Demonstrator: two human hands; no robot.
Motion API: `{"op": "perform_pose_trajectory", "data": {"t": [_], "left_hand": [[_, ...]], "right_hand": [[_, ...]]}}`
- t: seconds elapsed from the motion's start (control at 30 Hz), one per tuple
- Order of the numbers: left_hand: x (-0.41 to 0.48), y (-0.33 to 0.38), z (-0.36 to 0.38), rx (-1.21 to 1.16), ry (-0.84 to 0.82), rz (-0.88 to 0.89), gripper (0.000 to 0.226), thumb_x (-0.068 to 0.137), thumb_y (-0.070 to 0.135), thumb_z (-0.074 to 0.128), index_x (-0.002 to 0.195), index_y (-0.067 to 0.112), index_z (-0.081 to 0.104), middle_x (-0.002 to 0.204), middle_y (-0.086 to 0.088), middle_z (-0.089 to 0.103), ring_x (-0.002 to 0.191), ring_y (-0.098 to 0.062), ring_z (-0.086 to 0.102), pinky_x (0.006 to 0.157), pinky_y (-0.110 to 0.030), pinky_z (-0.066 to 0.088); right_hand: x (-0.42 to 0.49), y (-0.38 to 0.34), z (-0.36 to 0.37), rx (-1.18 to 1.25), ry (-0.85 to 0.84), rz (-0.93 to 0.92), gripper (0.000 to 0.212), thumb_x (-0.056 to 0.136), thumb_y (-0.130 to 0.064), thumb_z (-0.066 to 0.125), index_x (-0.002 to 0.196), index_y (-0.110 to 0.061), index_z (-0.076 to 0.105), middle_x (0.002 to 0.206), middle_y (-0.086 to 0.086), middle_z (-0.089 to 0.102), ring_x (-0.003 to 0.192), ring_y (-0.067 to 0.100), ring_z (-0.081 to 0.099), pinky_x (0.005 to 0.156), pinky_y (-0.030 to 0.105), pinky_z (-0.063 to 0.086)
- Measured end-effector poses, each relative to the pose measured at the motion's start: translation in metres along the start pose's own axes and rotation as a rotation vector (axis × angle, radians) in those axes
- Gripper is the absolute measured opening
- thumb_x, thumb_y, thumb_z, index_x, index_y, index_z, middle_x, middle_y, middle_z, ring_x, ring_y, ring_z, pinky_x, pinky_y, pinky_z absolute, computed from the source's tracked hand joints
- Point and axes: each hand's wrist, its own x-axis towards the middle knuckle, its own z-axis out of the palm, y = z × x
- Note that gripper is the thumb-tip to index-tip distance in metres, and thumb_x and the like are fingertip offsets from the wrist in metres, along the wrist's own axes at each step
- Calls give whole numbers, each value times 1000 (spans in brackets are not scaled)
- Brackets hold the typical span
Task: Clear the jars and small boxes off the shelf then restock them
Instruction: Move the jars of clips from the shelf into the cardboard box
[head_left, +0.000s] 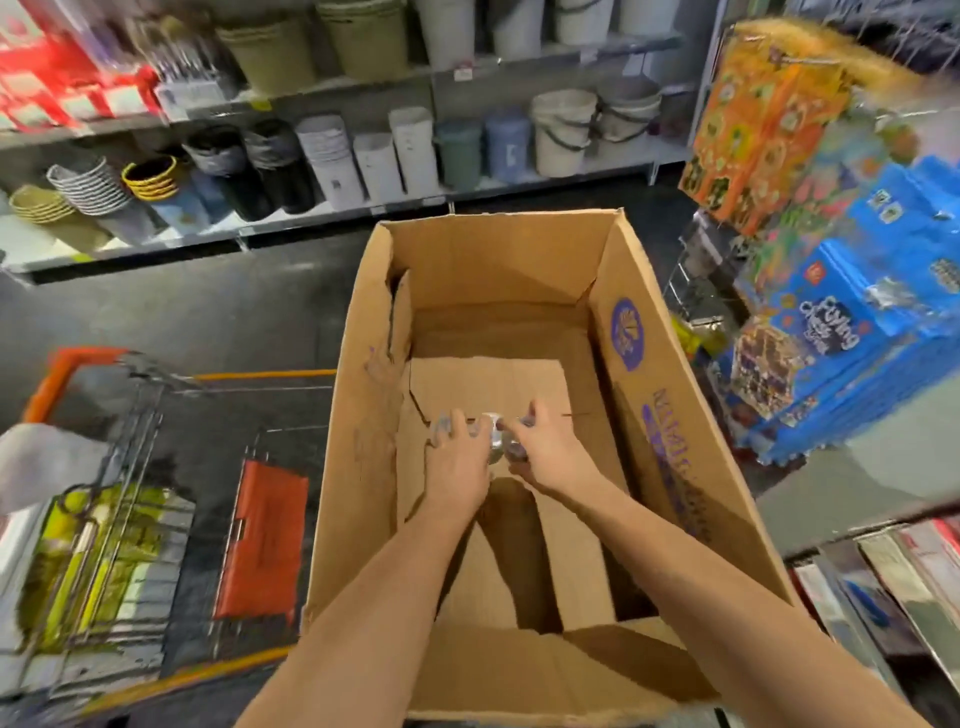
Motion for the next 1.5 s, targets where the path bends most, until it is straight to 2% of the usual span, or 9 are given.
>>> {"op": "perform_pose_trajectory", "data": {"t": [0.13, 0.27, 0.37, 0.57, 0.87, 1.1, 1.27, 1.4, 1.5], "left_hand": [[-1, -7, 26, -27, -96, -156, 72, 90, 26, 62, 146, 27, 17, 151, -19, 15, 129, -34, 37, 95, -41, 45], [-1, -20, 42, -55, -103, -214, 69, 87, 28, 65, 142, 26, 23, 144, -15, 23, 119, -31, 44, 87, -39, 48], [-2, -25, 49, -57, -86, -227, 66, 84, 28, 67, 135, 23, 26, 134, -12, 31, 112, -28, 47, 80, -35, 51], [-1, -26, 57, -46, -43, -238, 88, 84, 26, 69, 149, 18, 10, 142, -12, 26, 120, -26, 45, 85, -32, 52], [10, -31, 62, -1, -71, -188, 90, 86, 32, 68, 151, 19, 7, 156, -8, 11, 121, -28, 45, 84, -34, 50], [11, -31, 63, -48, -70, -162, 89, 87, 26, 66, 152, 16, 6, 157, -5, 7, 123, -27, 42, 87, -34, 51], [13, -32, 61, -72, -73, -150, 84, 88, 24, 65, 150, 17, 11, 156, -4, 10, 124, -27, 41, 88, -34, 50], [14, -33, 61, -104, -75, -147, 84, 85, 21, 68, 149, 17, 14, 156, -1, 9, 122, -28, 42, 87, -35, 50], [14, -32, 59, -96, -101, -143, 86, 84, 21, 70, 149, 17, 14, 156, -1, 9, 122, -30, 42, 88, -37, 51]], "right_hand": [[6, 4, 34, -28, -50, -8, 47, 87, -34, 62, 128, -28, 41, 125, 15, 41, 103, 28, 52, 78, 33, 47], [11, -2, 57, 5, -126, -35, 58, 92, -26, 56, 143, -28, 30, 143, 16, 26, 120, 30, 41, 97, 36, 42], [14, -7, 69, 2, -151, -67, 63, 89, -21, 60, 144, -28, 28, 150, 17, 14, 124, 33, 38, 101, 39, 41], [18, -17, 85, -14, -80, -45, 68, 82, -18, 65, 143, -19, 34, 147, 23, 27, 113, 42, 47, 90, 46, 42], [24, -15, 98, 29, -36, 39, 85, 64, -14, 80, 136, -7, 38, 132, 24, 45, 91, 36, 56, 76, 39, 49], [23, -14, 100, 0, -54, 34, 80, 70, -13, 78, 140, -4, 40, 137, 28, 42, 96, 37, 57, 81, 42, 50], [25, -13, 99, -3, -87, -1, 77, 78, -14, 72, 145, -3, 33, 143, 28, 35, 108, 40, 52, 89, 46, 46], [30, -9, 99, -32, -127, -15, 76, 77, -17, 73, 142, -3, 36, 140, 26, 39, 104, 40, 55, 83, 44, 49], [31, -9, 95, -43, -128, -43, 76, 80, -22, 70, 144, -6, 33, 142, 22, 36, 110, 37, 51, 88, 42, 47]]}}
